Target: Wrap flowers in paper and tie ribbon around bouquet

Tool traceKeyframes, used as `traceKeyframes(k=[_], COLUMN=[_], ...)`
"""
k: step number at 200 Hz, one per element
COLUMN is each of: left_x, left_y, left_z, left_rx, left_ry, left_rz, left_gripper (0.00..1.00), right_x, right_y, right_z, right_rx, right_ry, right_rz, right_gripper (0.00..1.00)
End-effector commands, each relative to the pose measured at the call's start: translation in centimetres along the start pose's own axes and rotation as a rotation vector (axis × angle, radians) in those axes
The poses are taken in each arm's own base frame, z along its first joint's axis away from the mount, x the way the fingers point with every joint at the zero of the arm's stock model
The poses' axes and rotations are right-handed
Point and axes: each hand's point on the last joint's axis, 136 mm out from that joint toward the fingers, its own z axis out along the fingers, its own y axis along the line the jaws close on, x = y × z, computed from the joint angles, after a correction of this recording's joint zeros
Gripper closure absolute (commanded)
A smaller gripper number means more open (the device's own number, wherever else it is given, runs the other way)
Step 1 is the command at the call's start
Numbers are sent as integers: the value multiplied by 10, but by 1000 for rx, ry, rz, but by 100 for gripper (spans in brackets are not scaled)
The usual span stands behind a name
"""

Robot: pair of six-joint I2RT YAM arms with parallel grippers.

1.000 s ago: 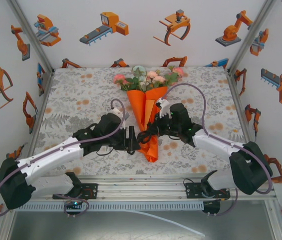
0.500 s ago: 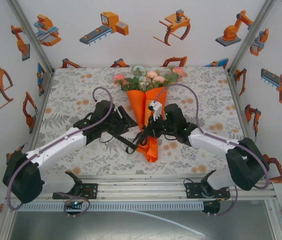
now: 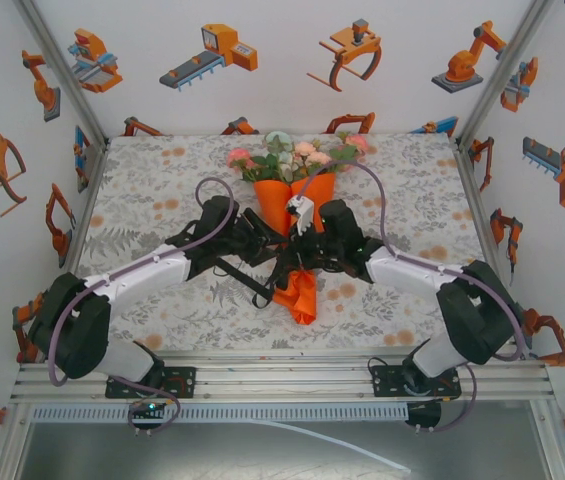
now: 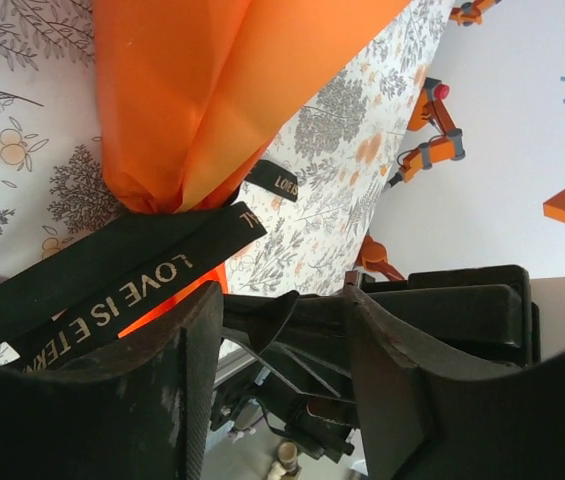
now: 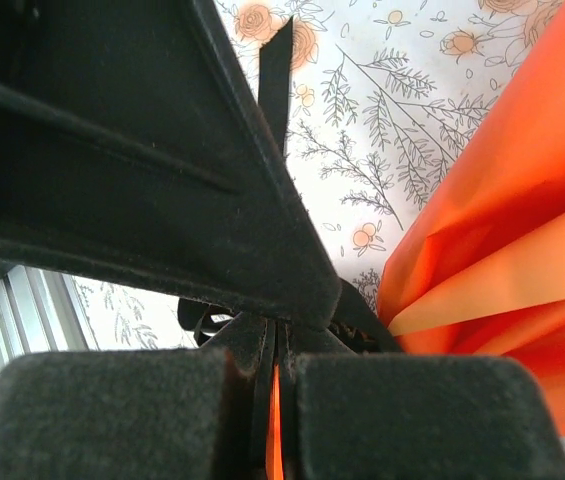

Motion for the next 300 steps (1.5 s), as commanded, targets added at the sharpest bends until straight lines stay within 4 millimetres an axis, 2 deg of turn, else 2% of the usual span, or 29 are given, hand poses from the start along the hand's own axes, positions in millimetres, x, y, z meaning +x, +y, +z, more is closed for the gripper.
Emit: traceKeyframes(k=[1,57,73,81,97,119,139,160,173,191,227,255,271,300], left_x=[-5,-10,-12,-13,-21,-37,-46,-53,-56,-58,-59,-57,-54,-52], left_y=[4,-1,-5,-6,-6,-1,0,0,2,3,6,12,13,14], left_z=[-4,4,7,9,11,14,19,23,25,27,27,25,21,15], left_rx=[-34,-12,2,3,-3,-13,-12,-11,-11,-8,-5,-21,-21,-31], left_ry=[-7,7,6,4,-17,-57,-76,-89,-97,-102,-114,-113,-109,-110], left_rz=[-3,8,9,14,30,34,43,47,45,48,63,83,94,120], left_gripper=[56,77,90,100,100,100,100,100,100,100,100,100,100,100], right_x=[-24,-29,-29,-30,-35,-39,-34,-23,-13,5,38,65,73,90], right_y=[9,11,11,11,1,-17,-14,-1,11,25,50,47,50,44], right_z=[3,7,7,5,-3,-26,-44,-62,-67,-61,-27,-10,6,25], right_rx=[-39,-60,-58,-49,38,210,312,465,525,579,686,840,838,846], right_ry=[-54,-58,-52,-53,-67,-138,-188,-230,-242,-215,-115,-34,-19,-22], right_rz=[-53,-43,-35,-29,5,113,234,354,425,511,548,699,732,776], right_gripper=[100,100,100,93,74,65,63,63,63,64,63,59,59,56])
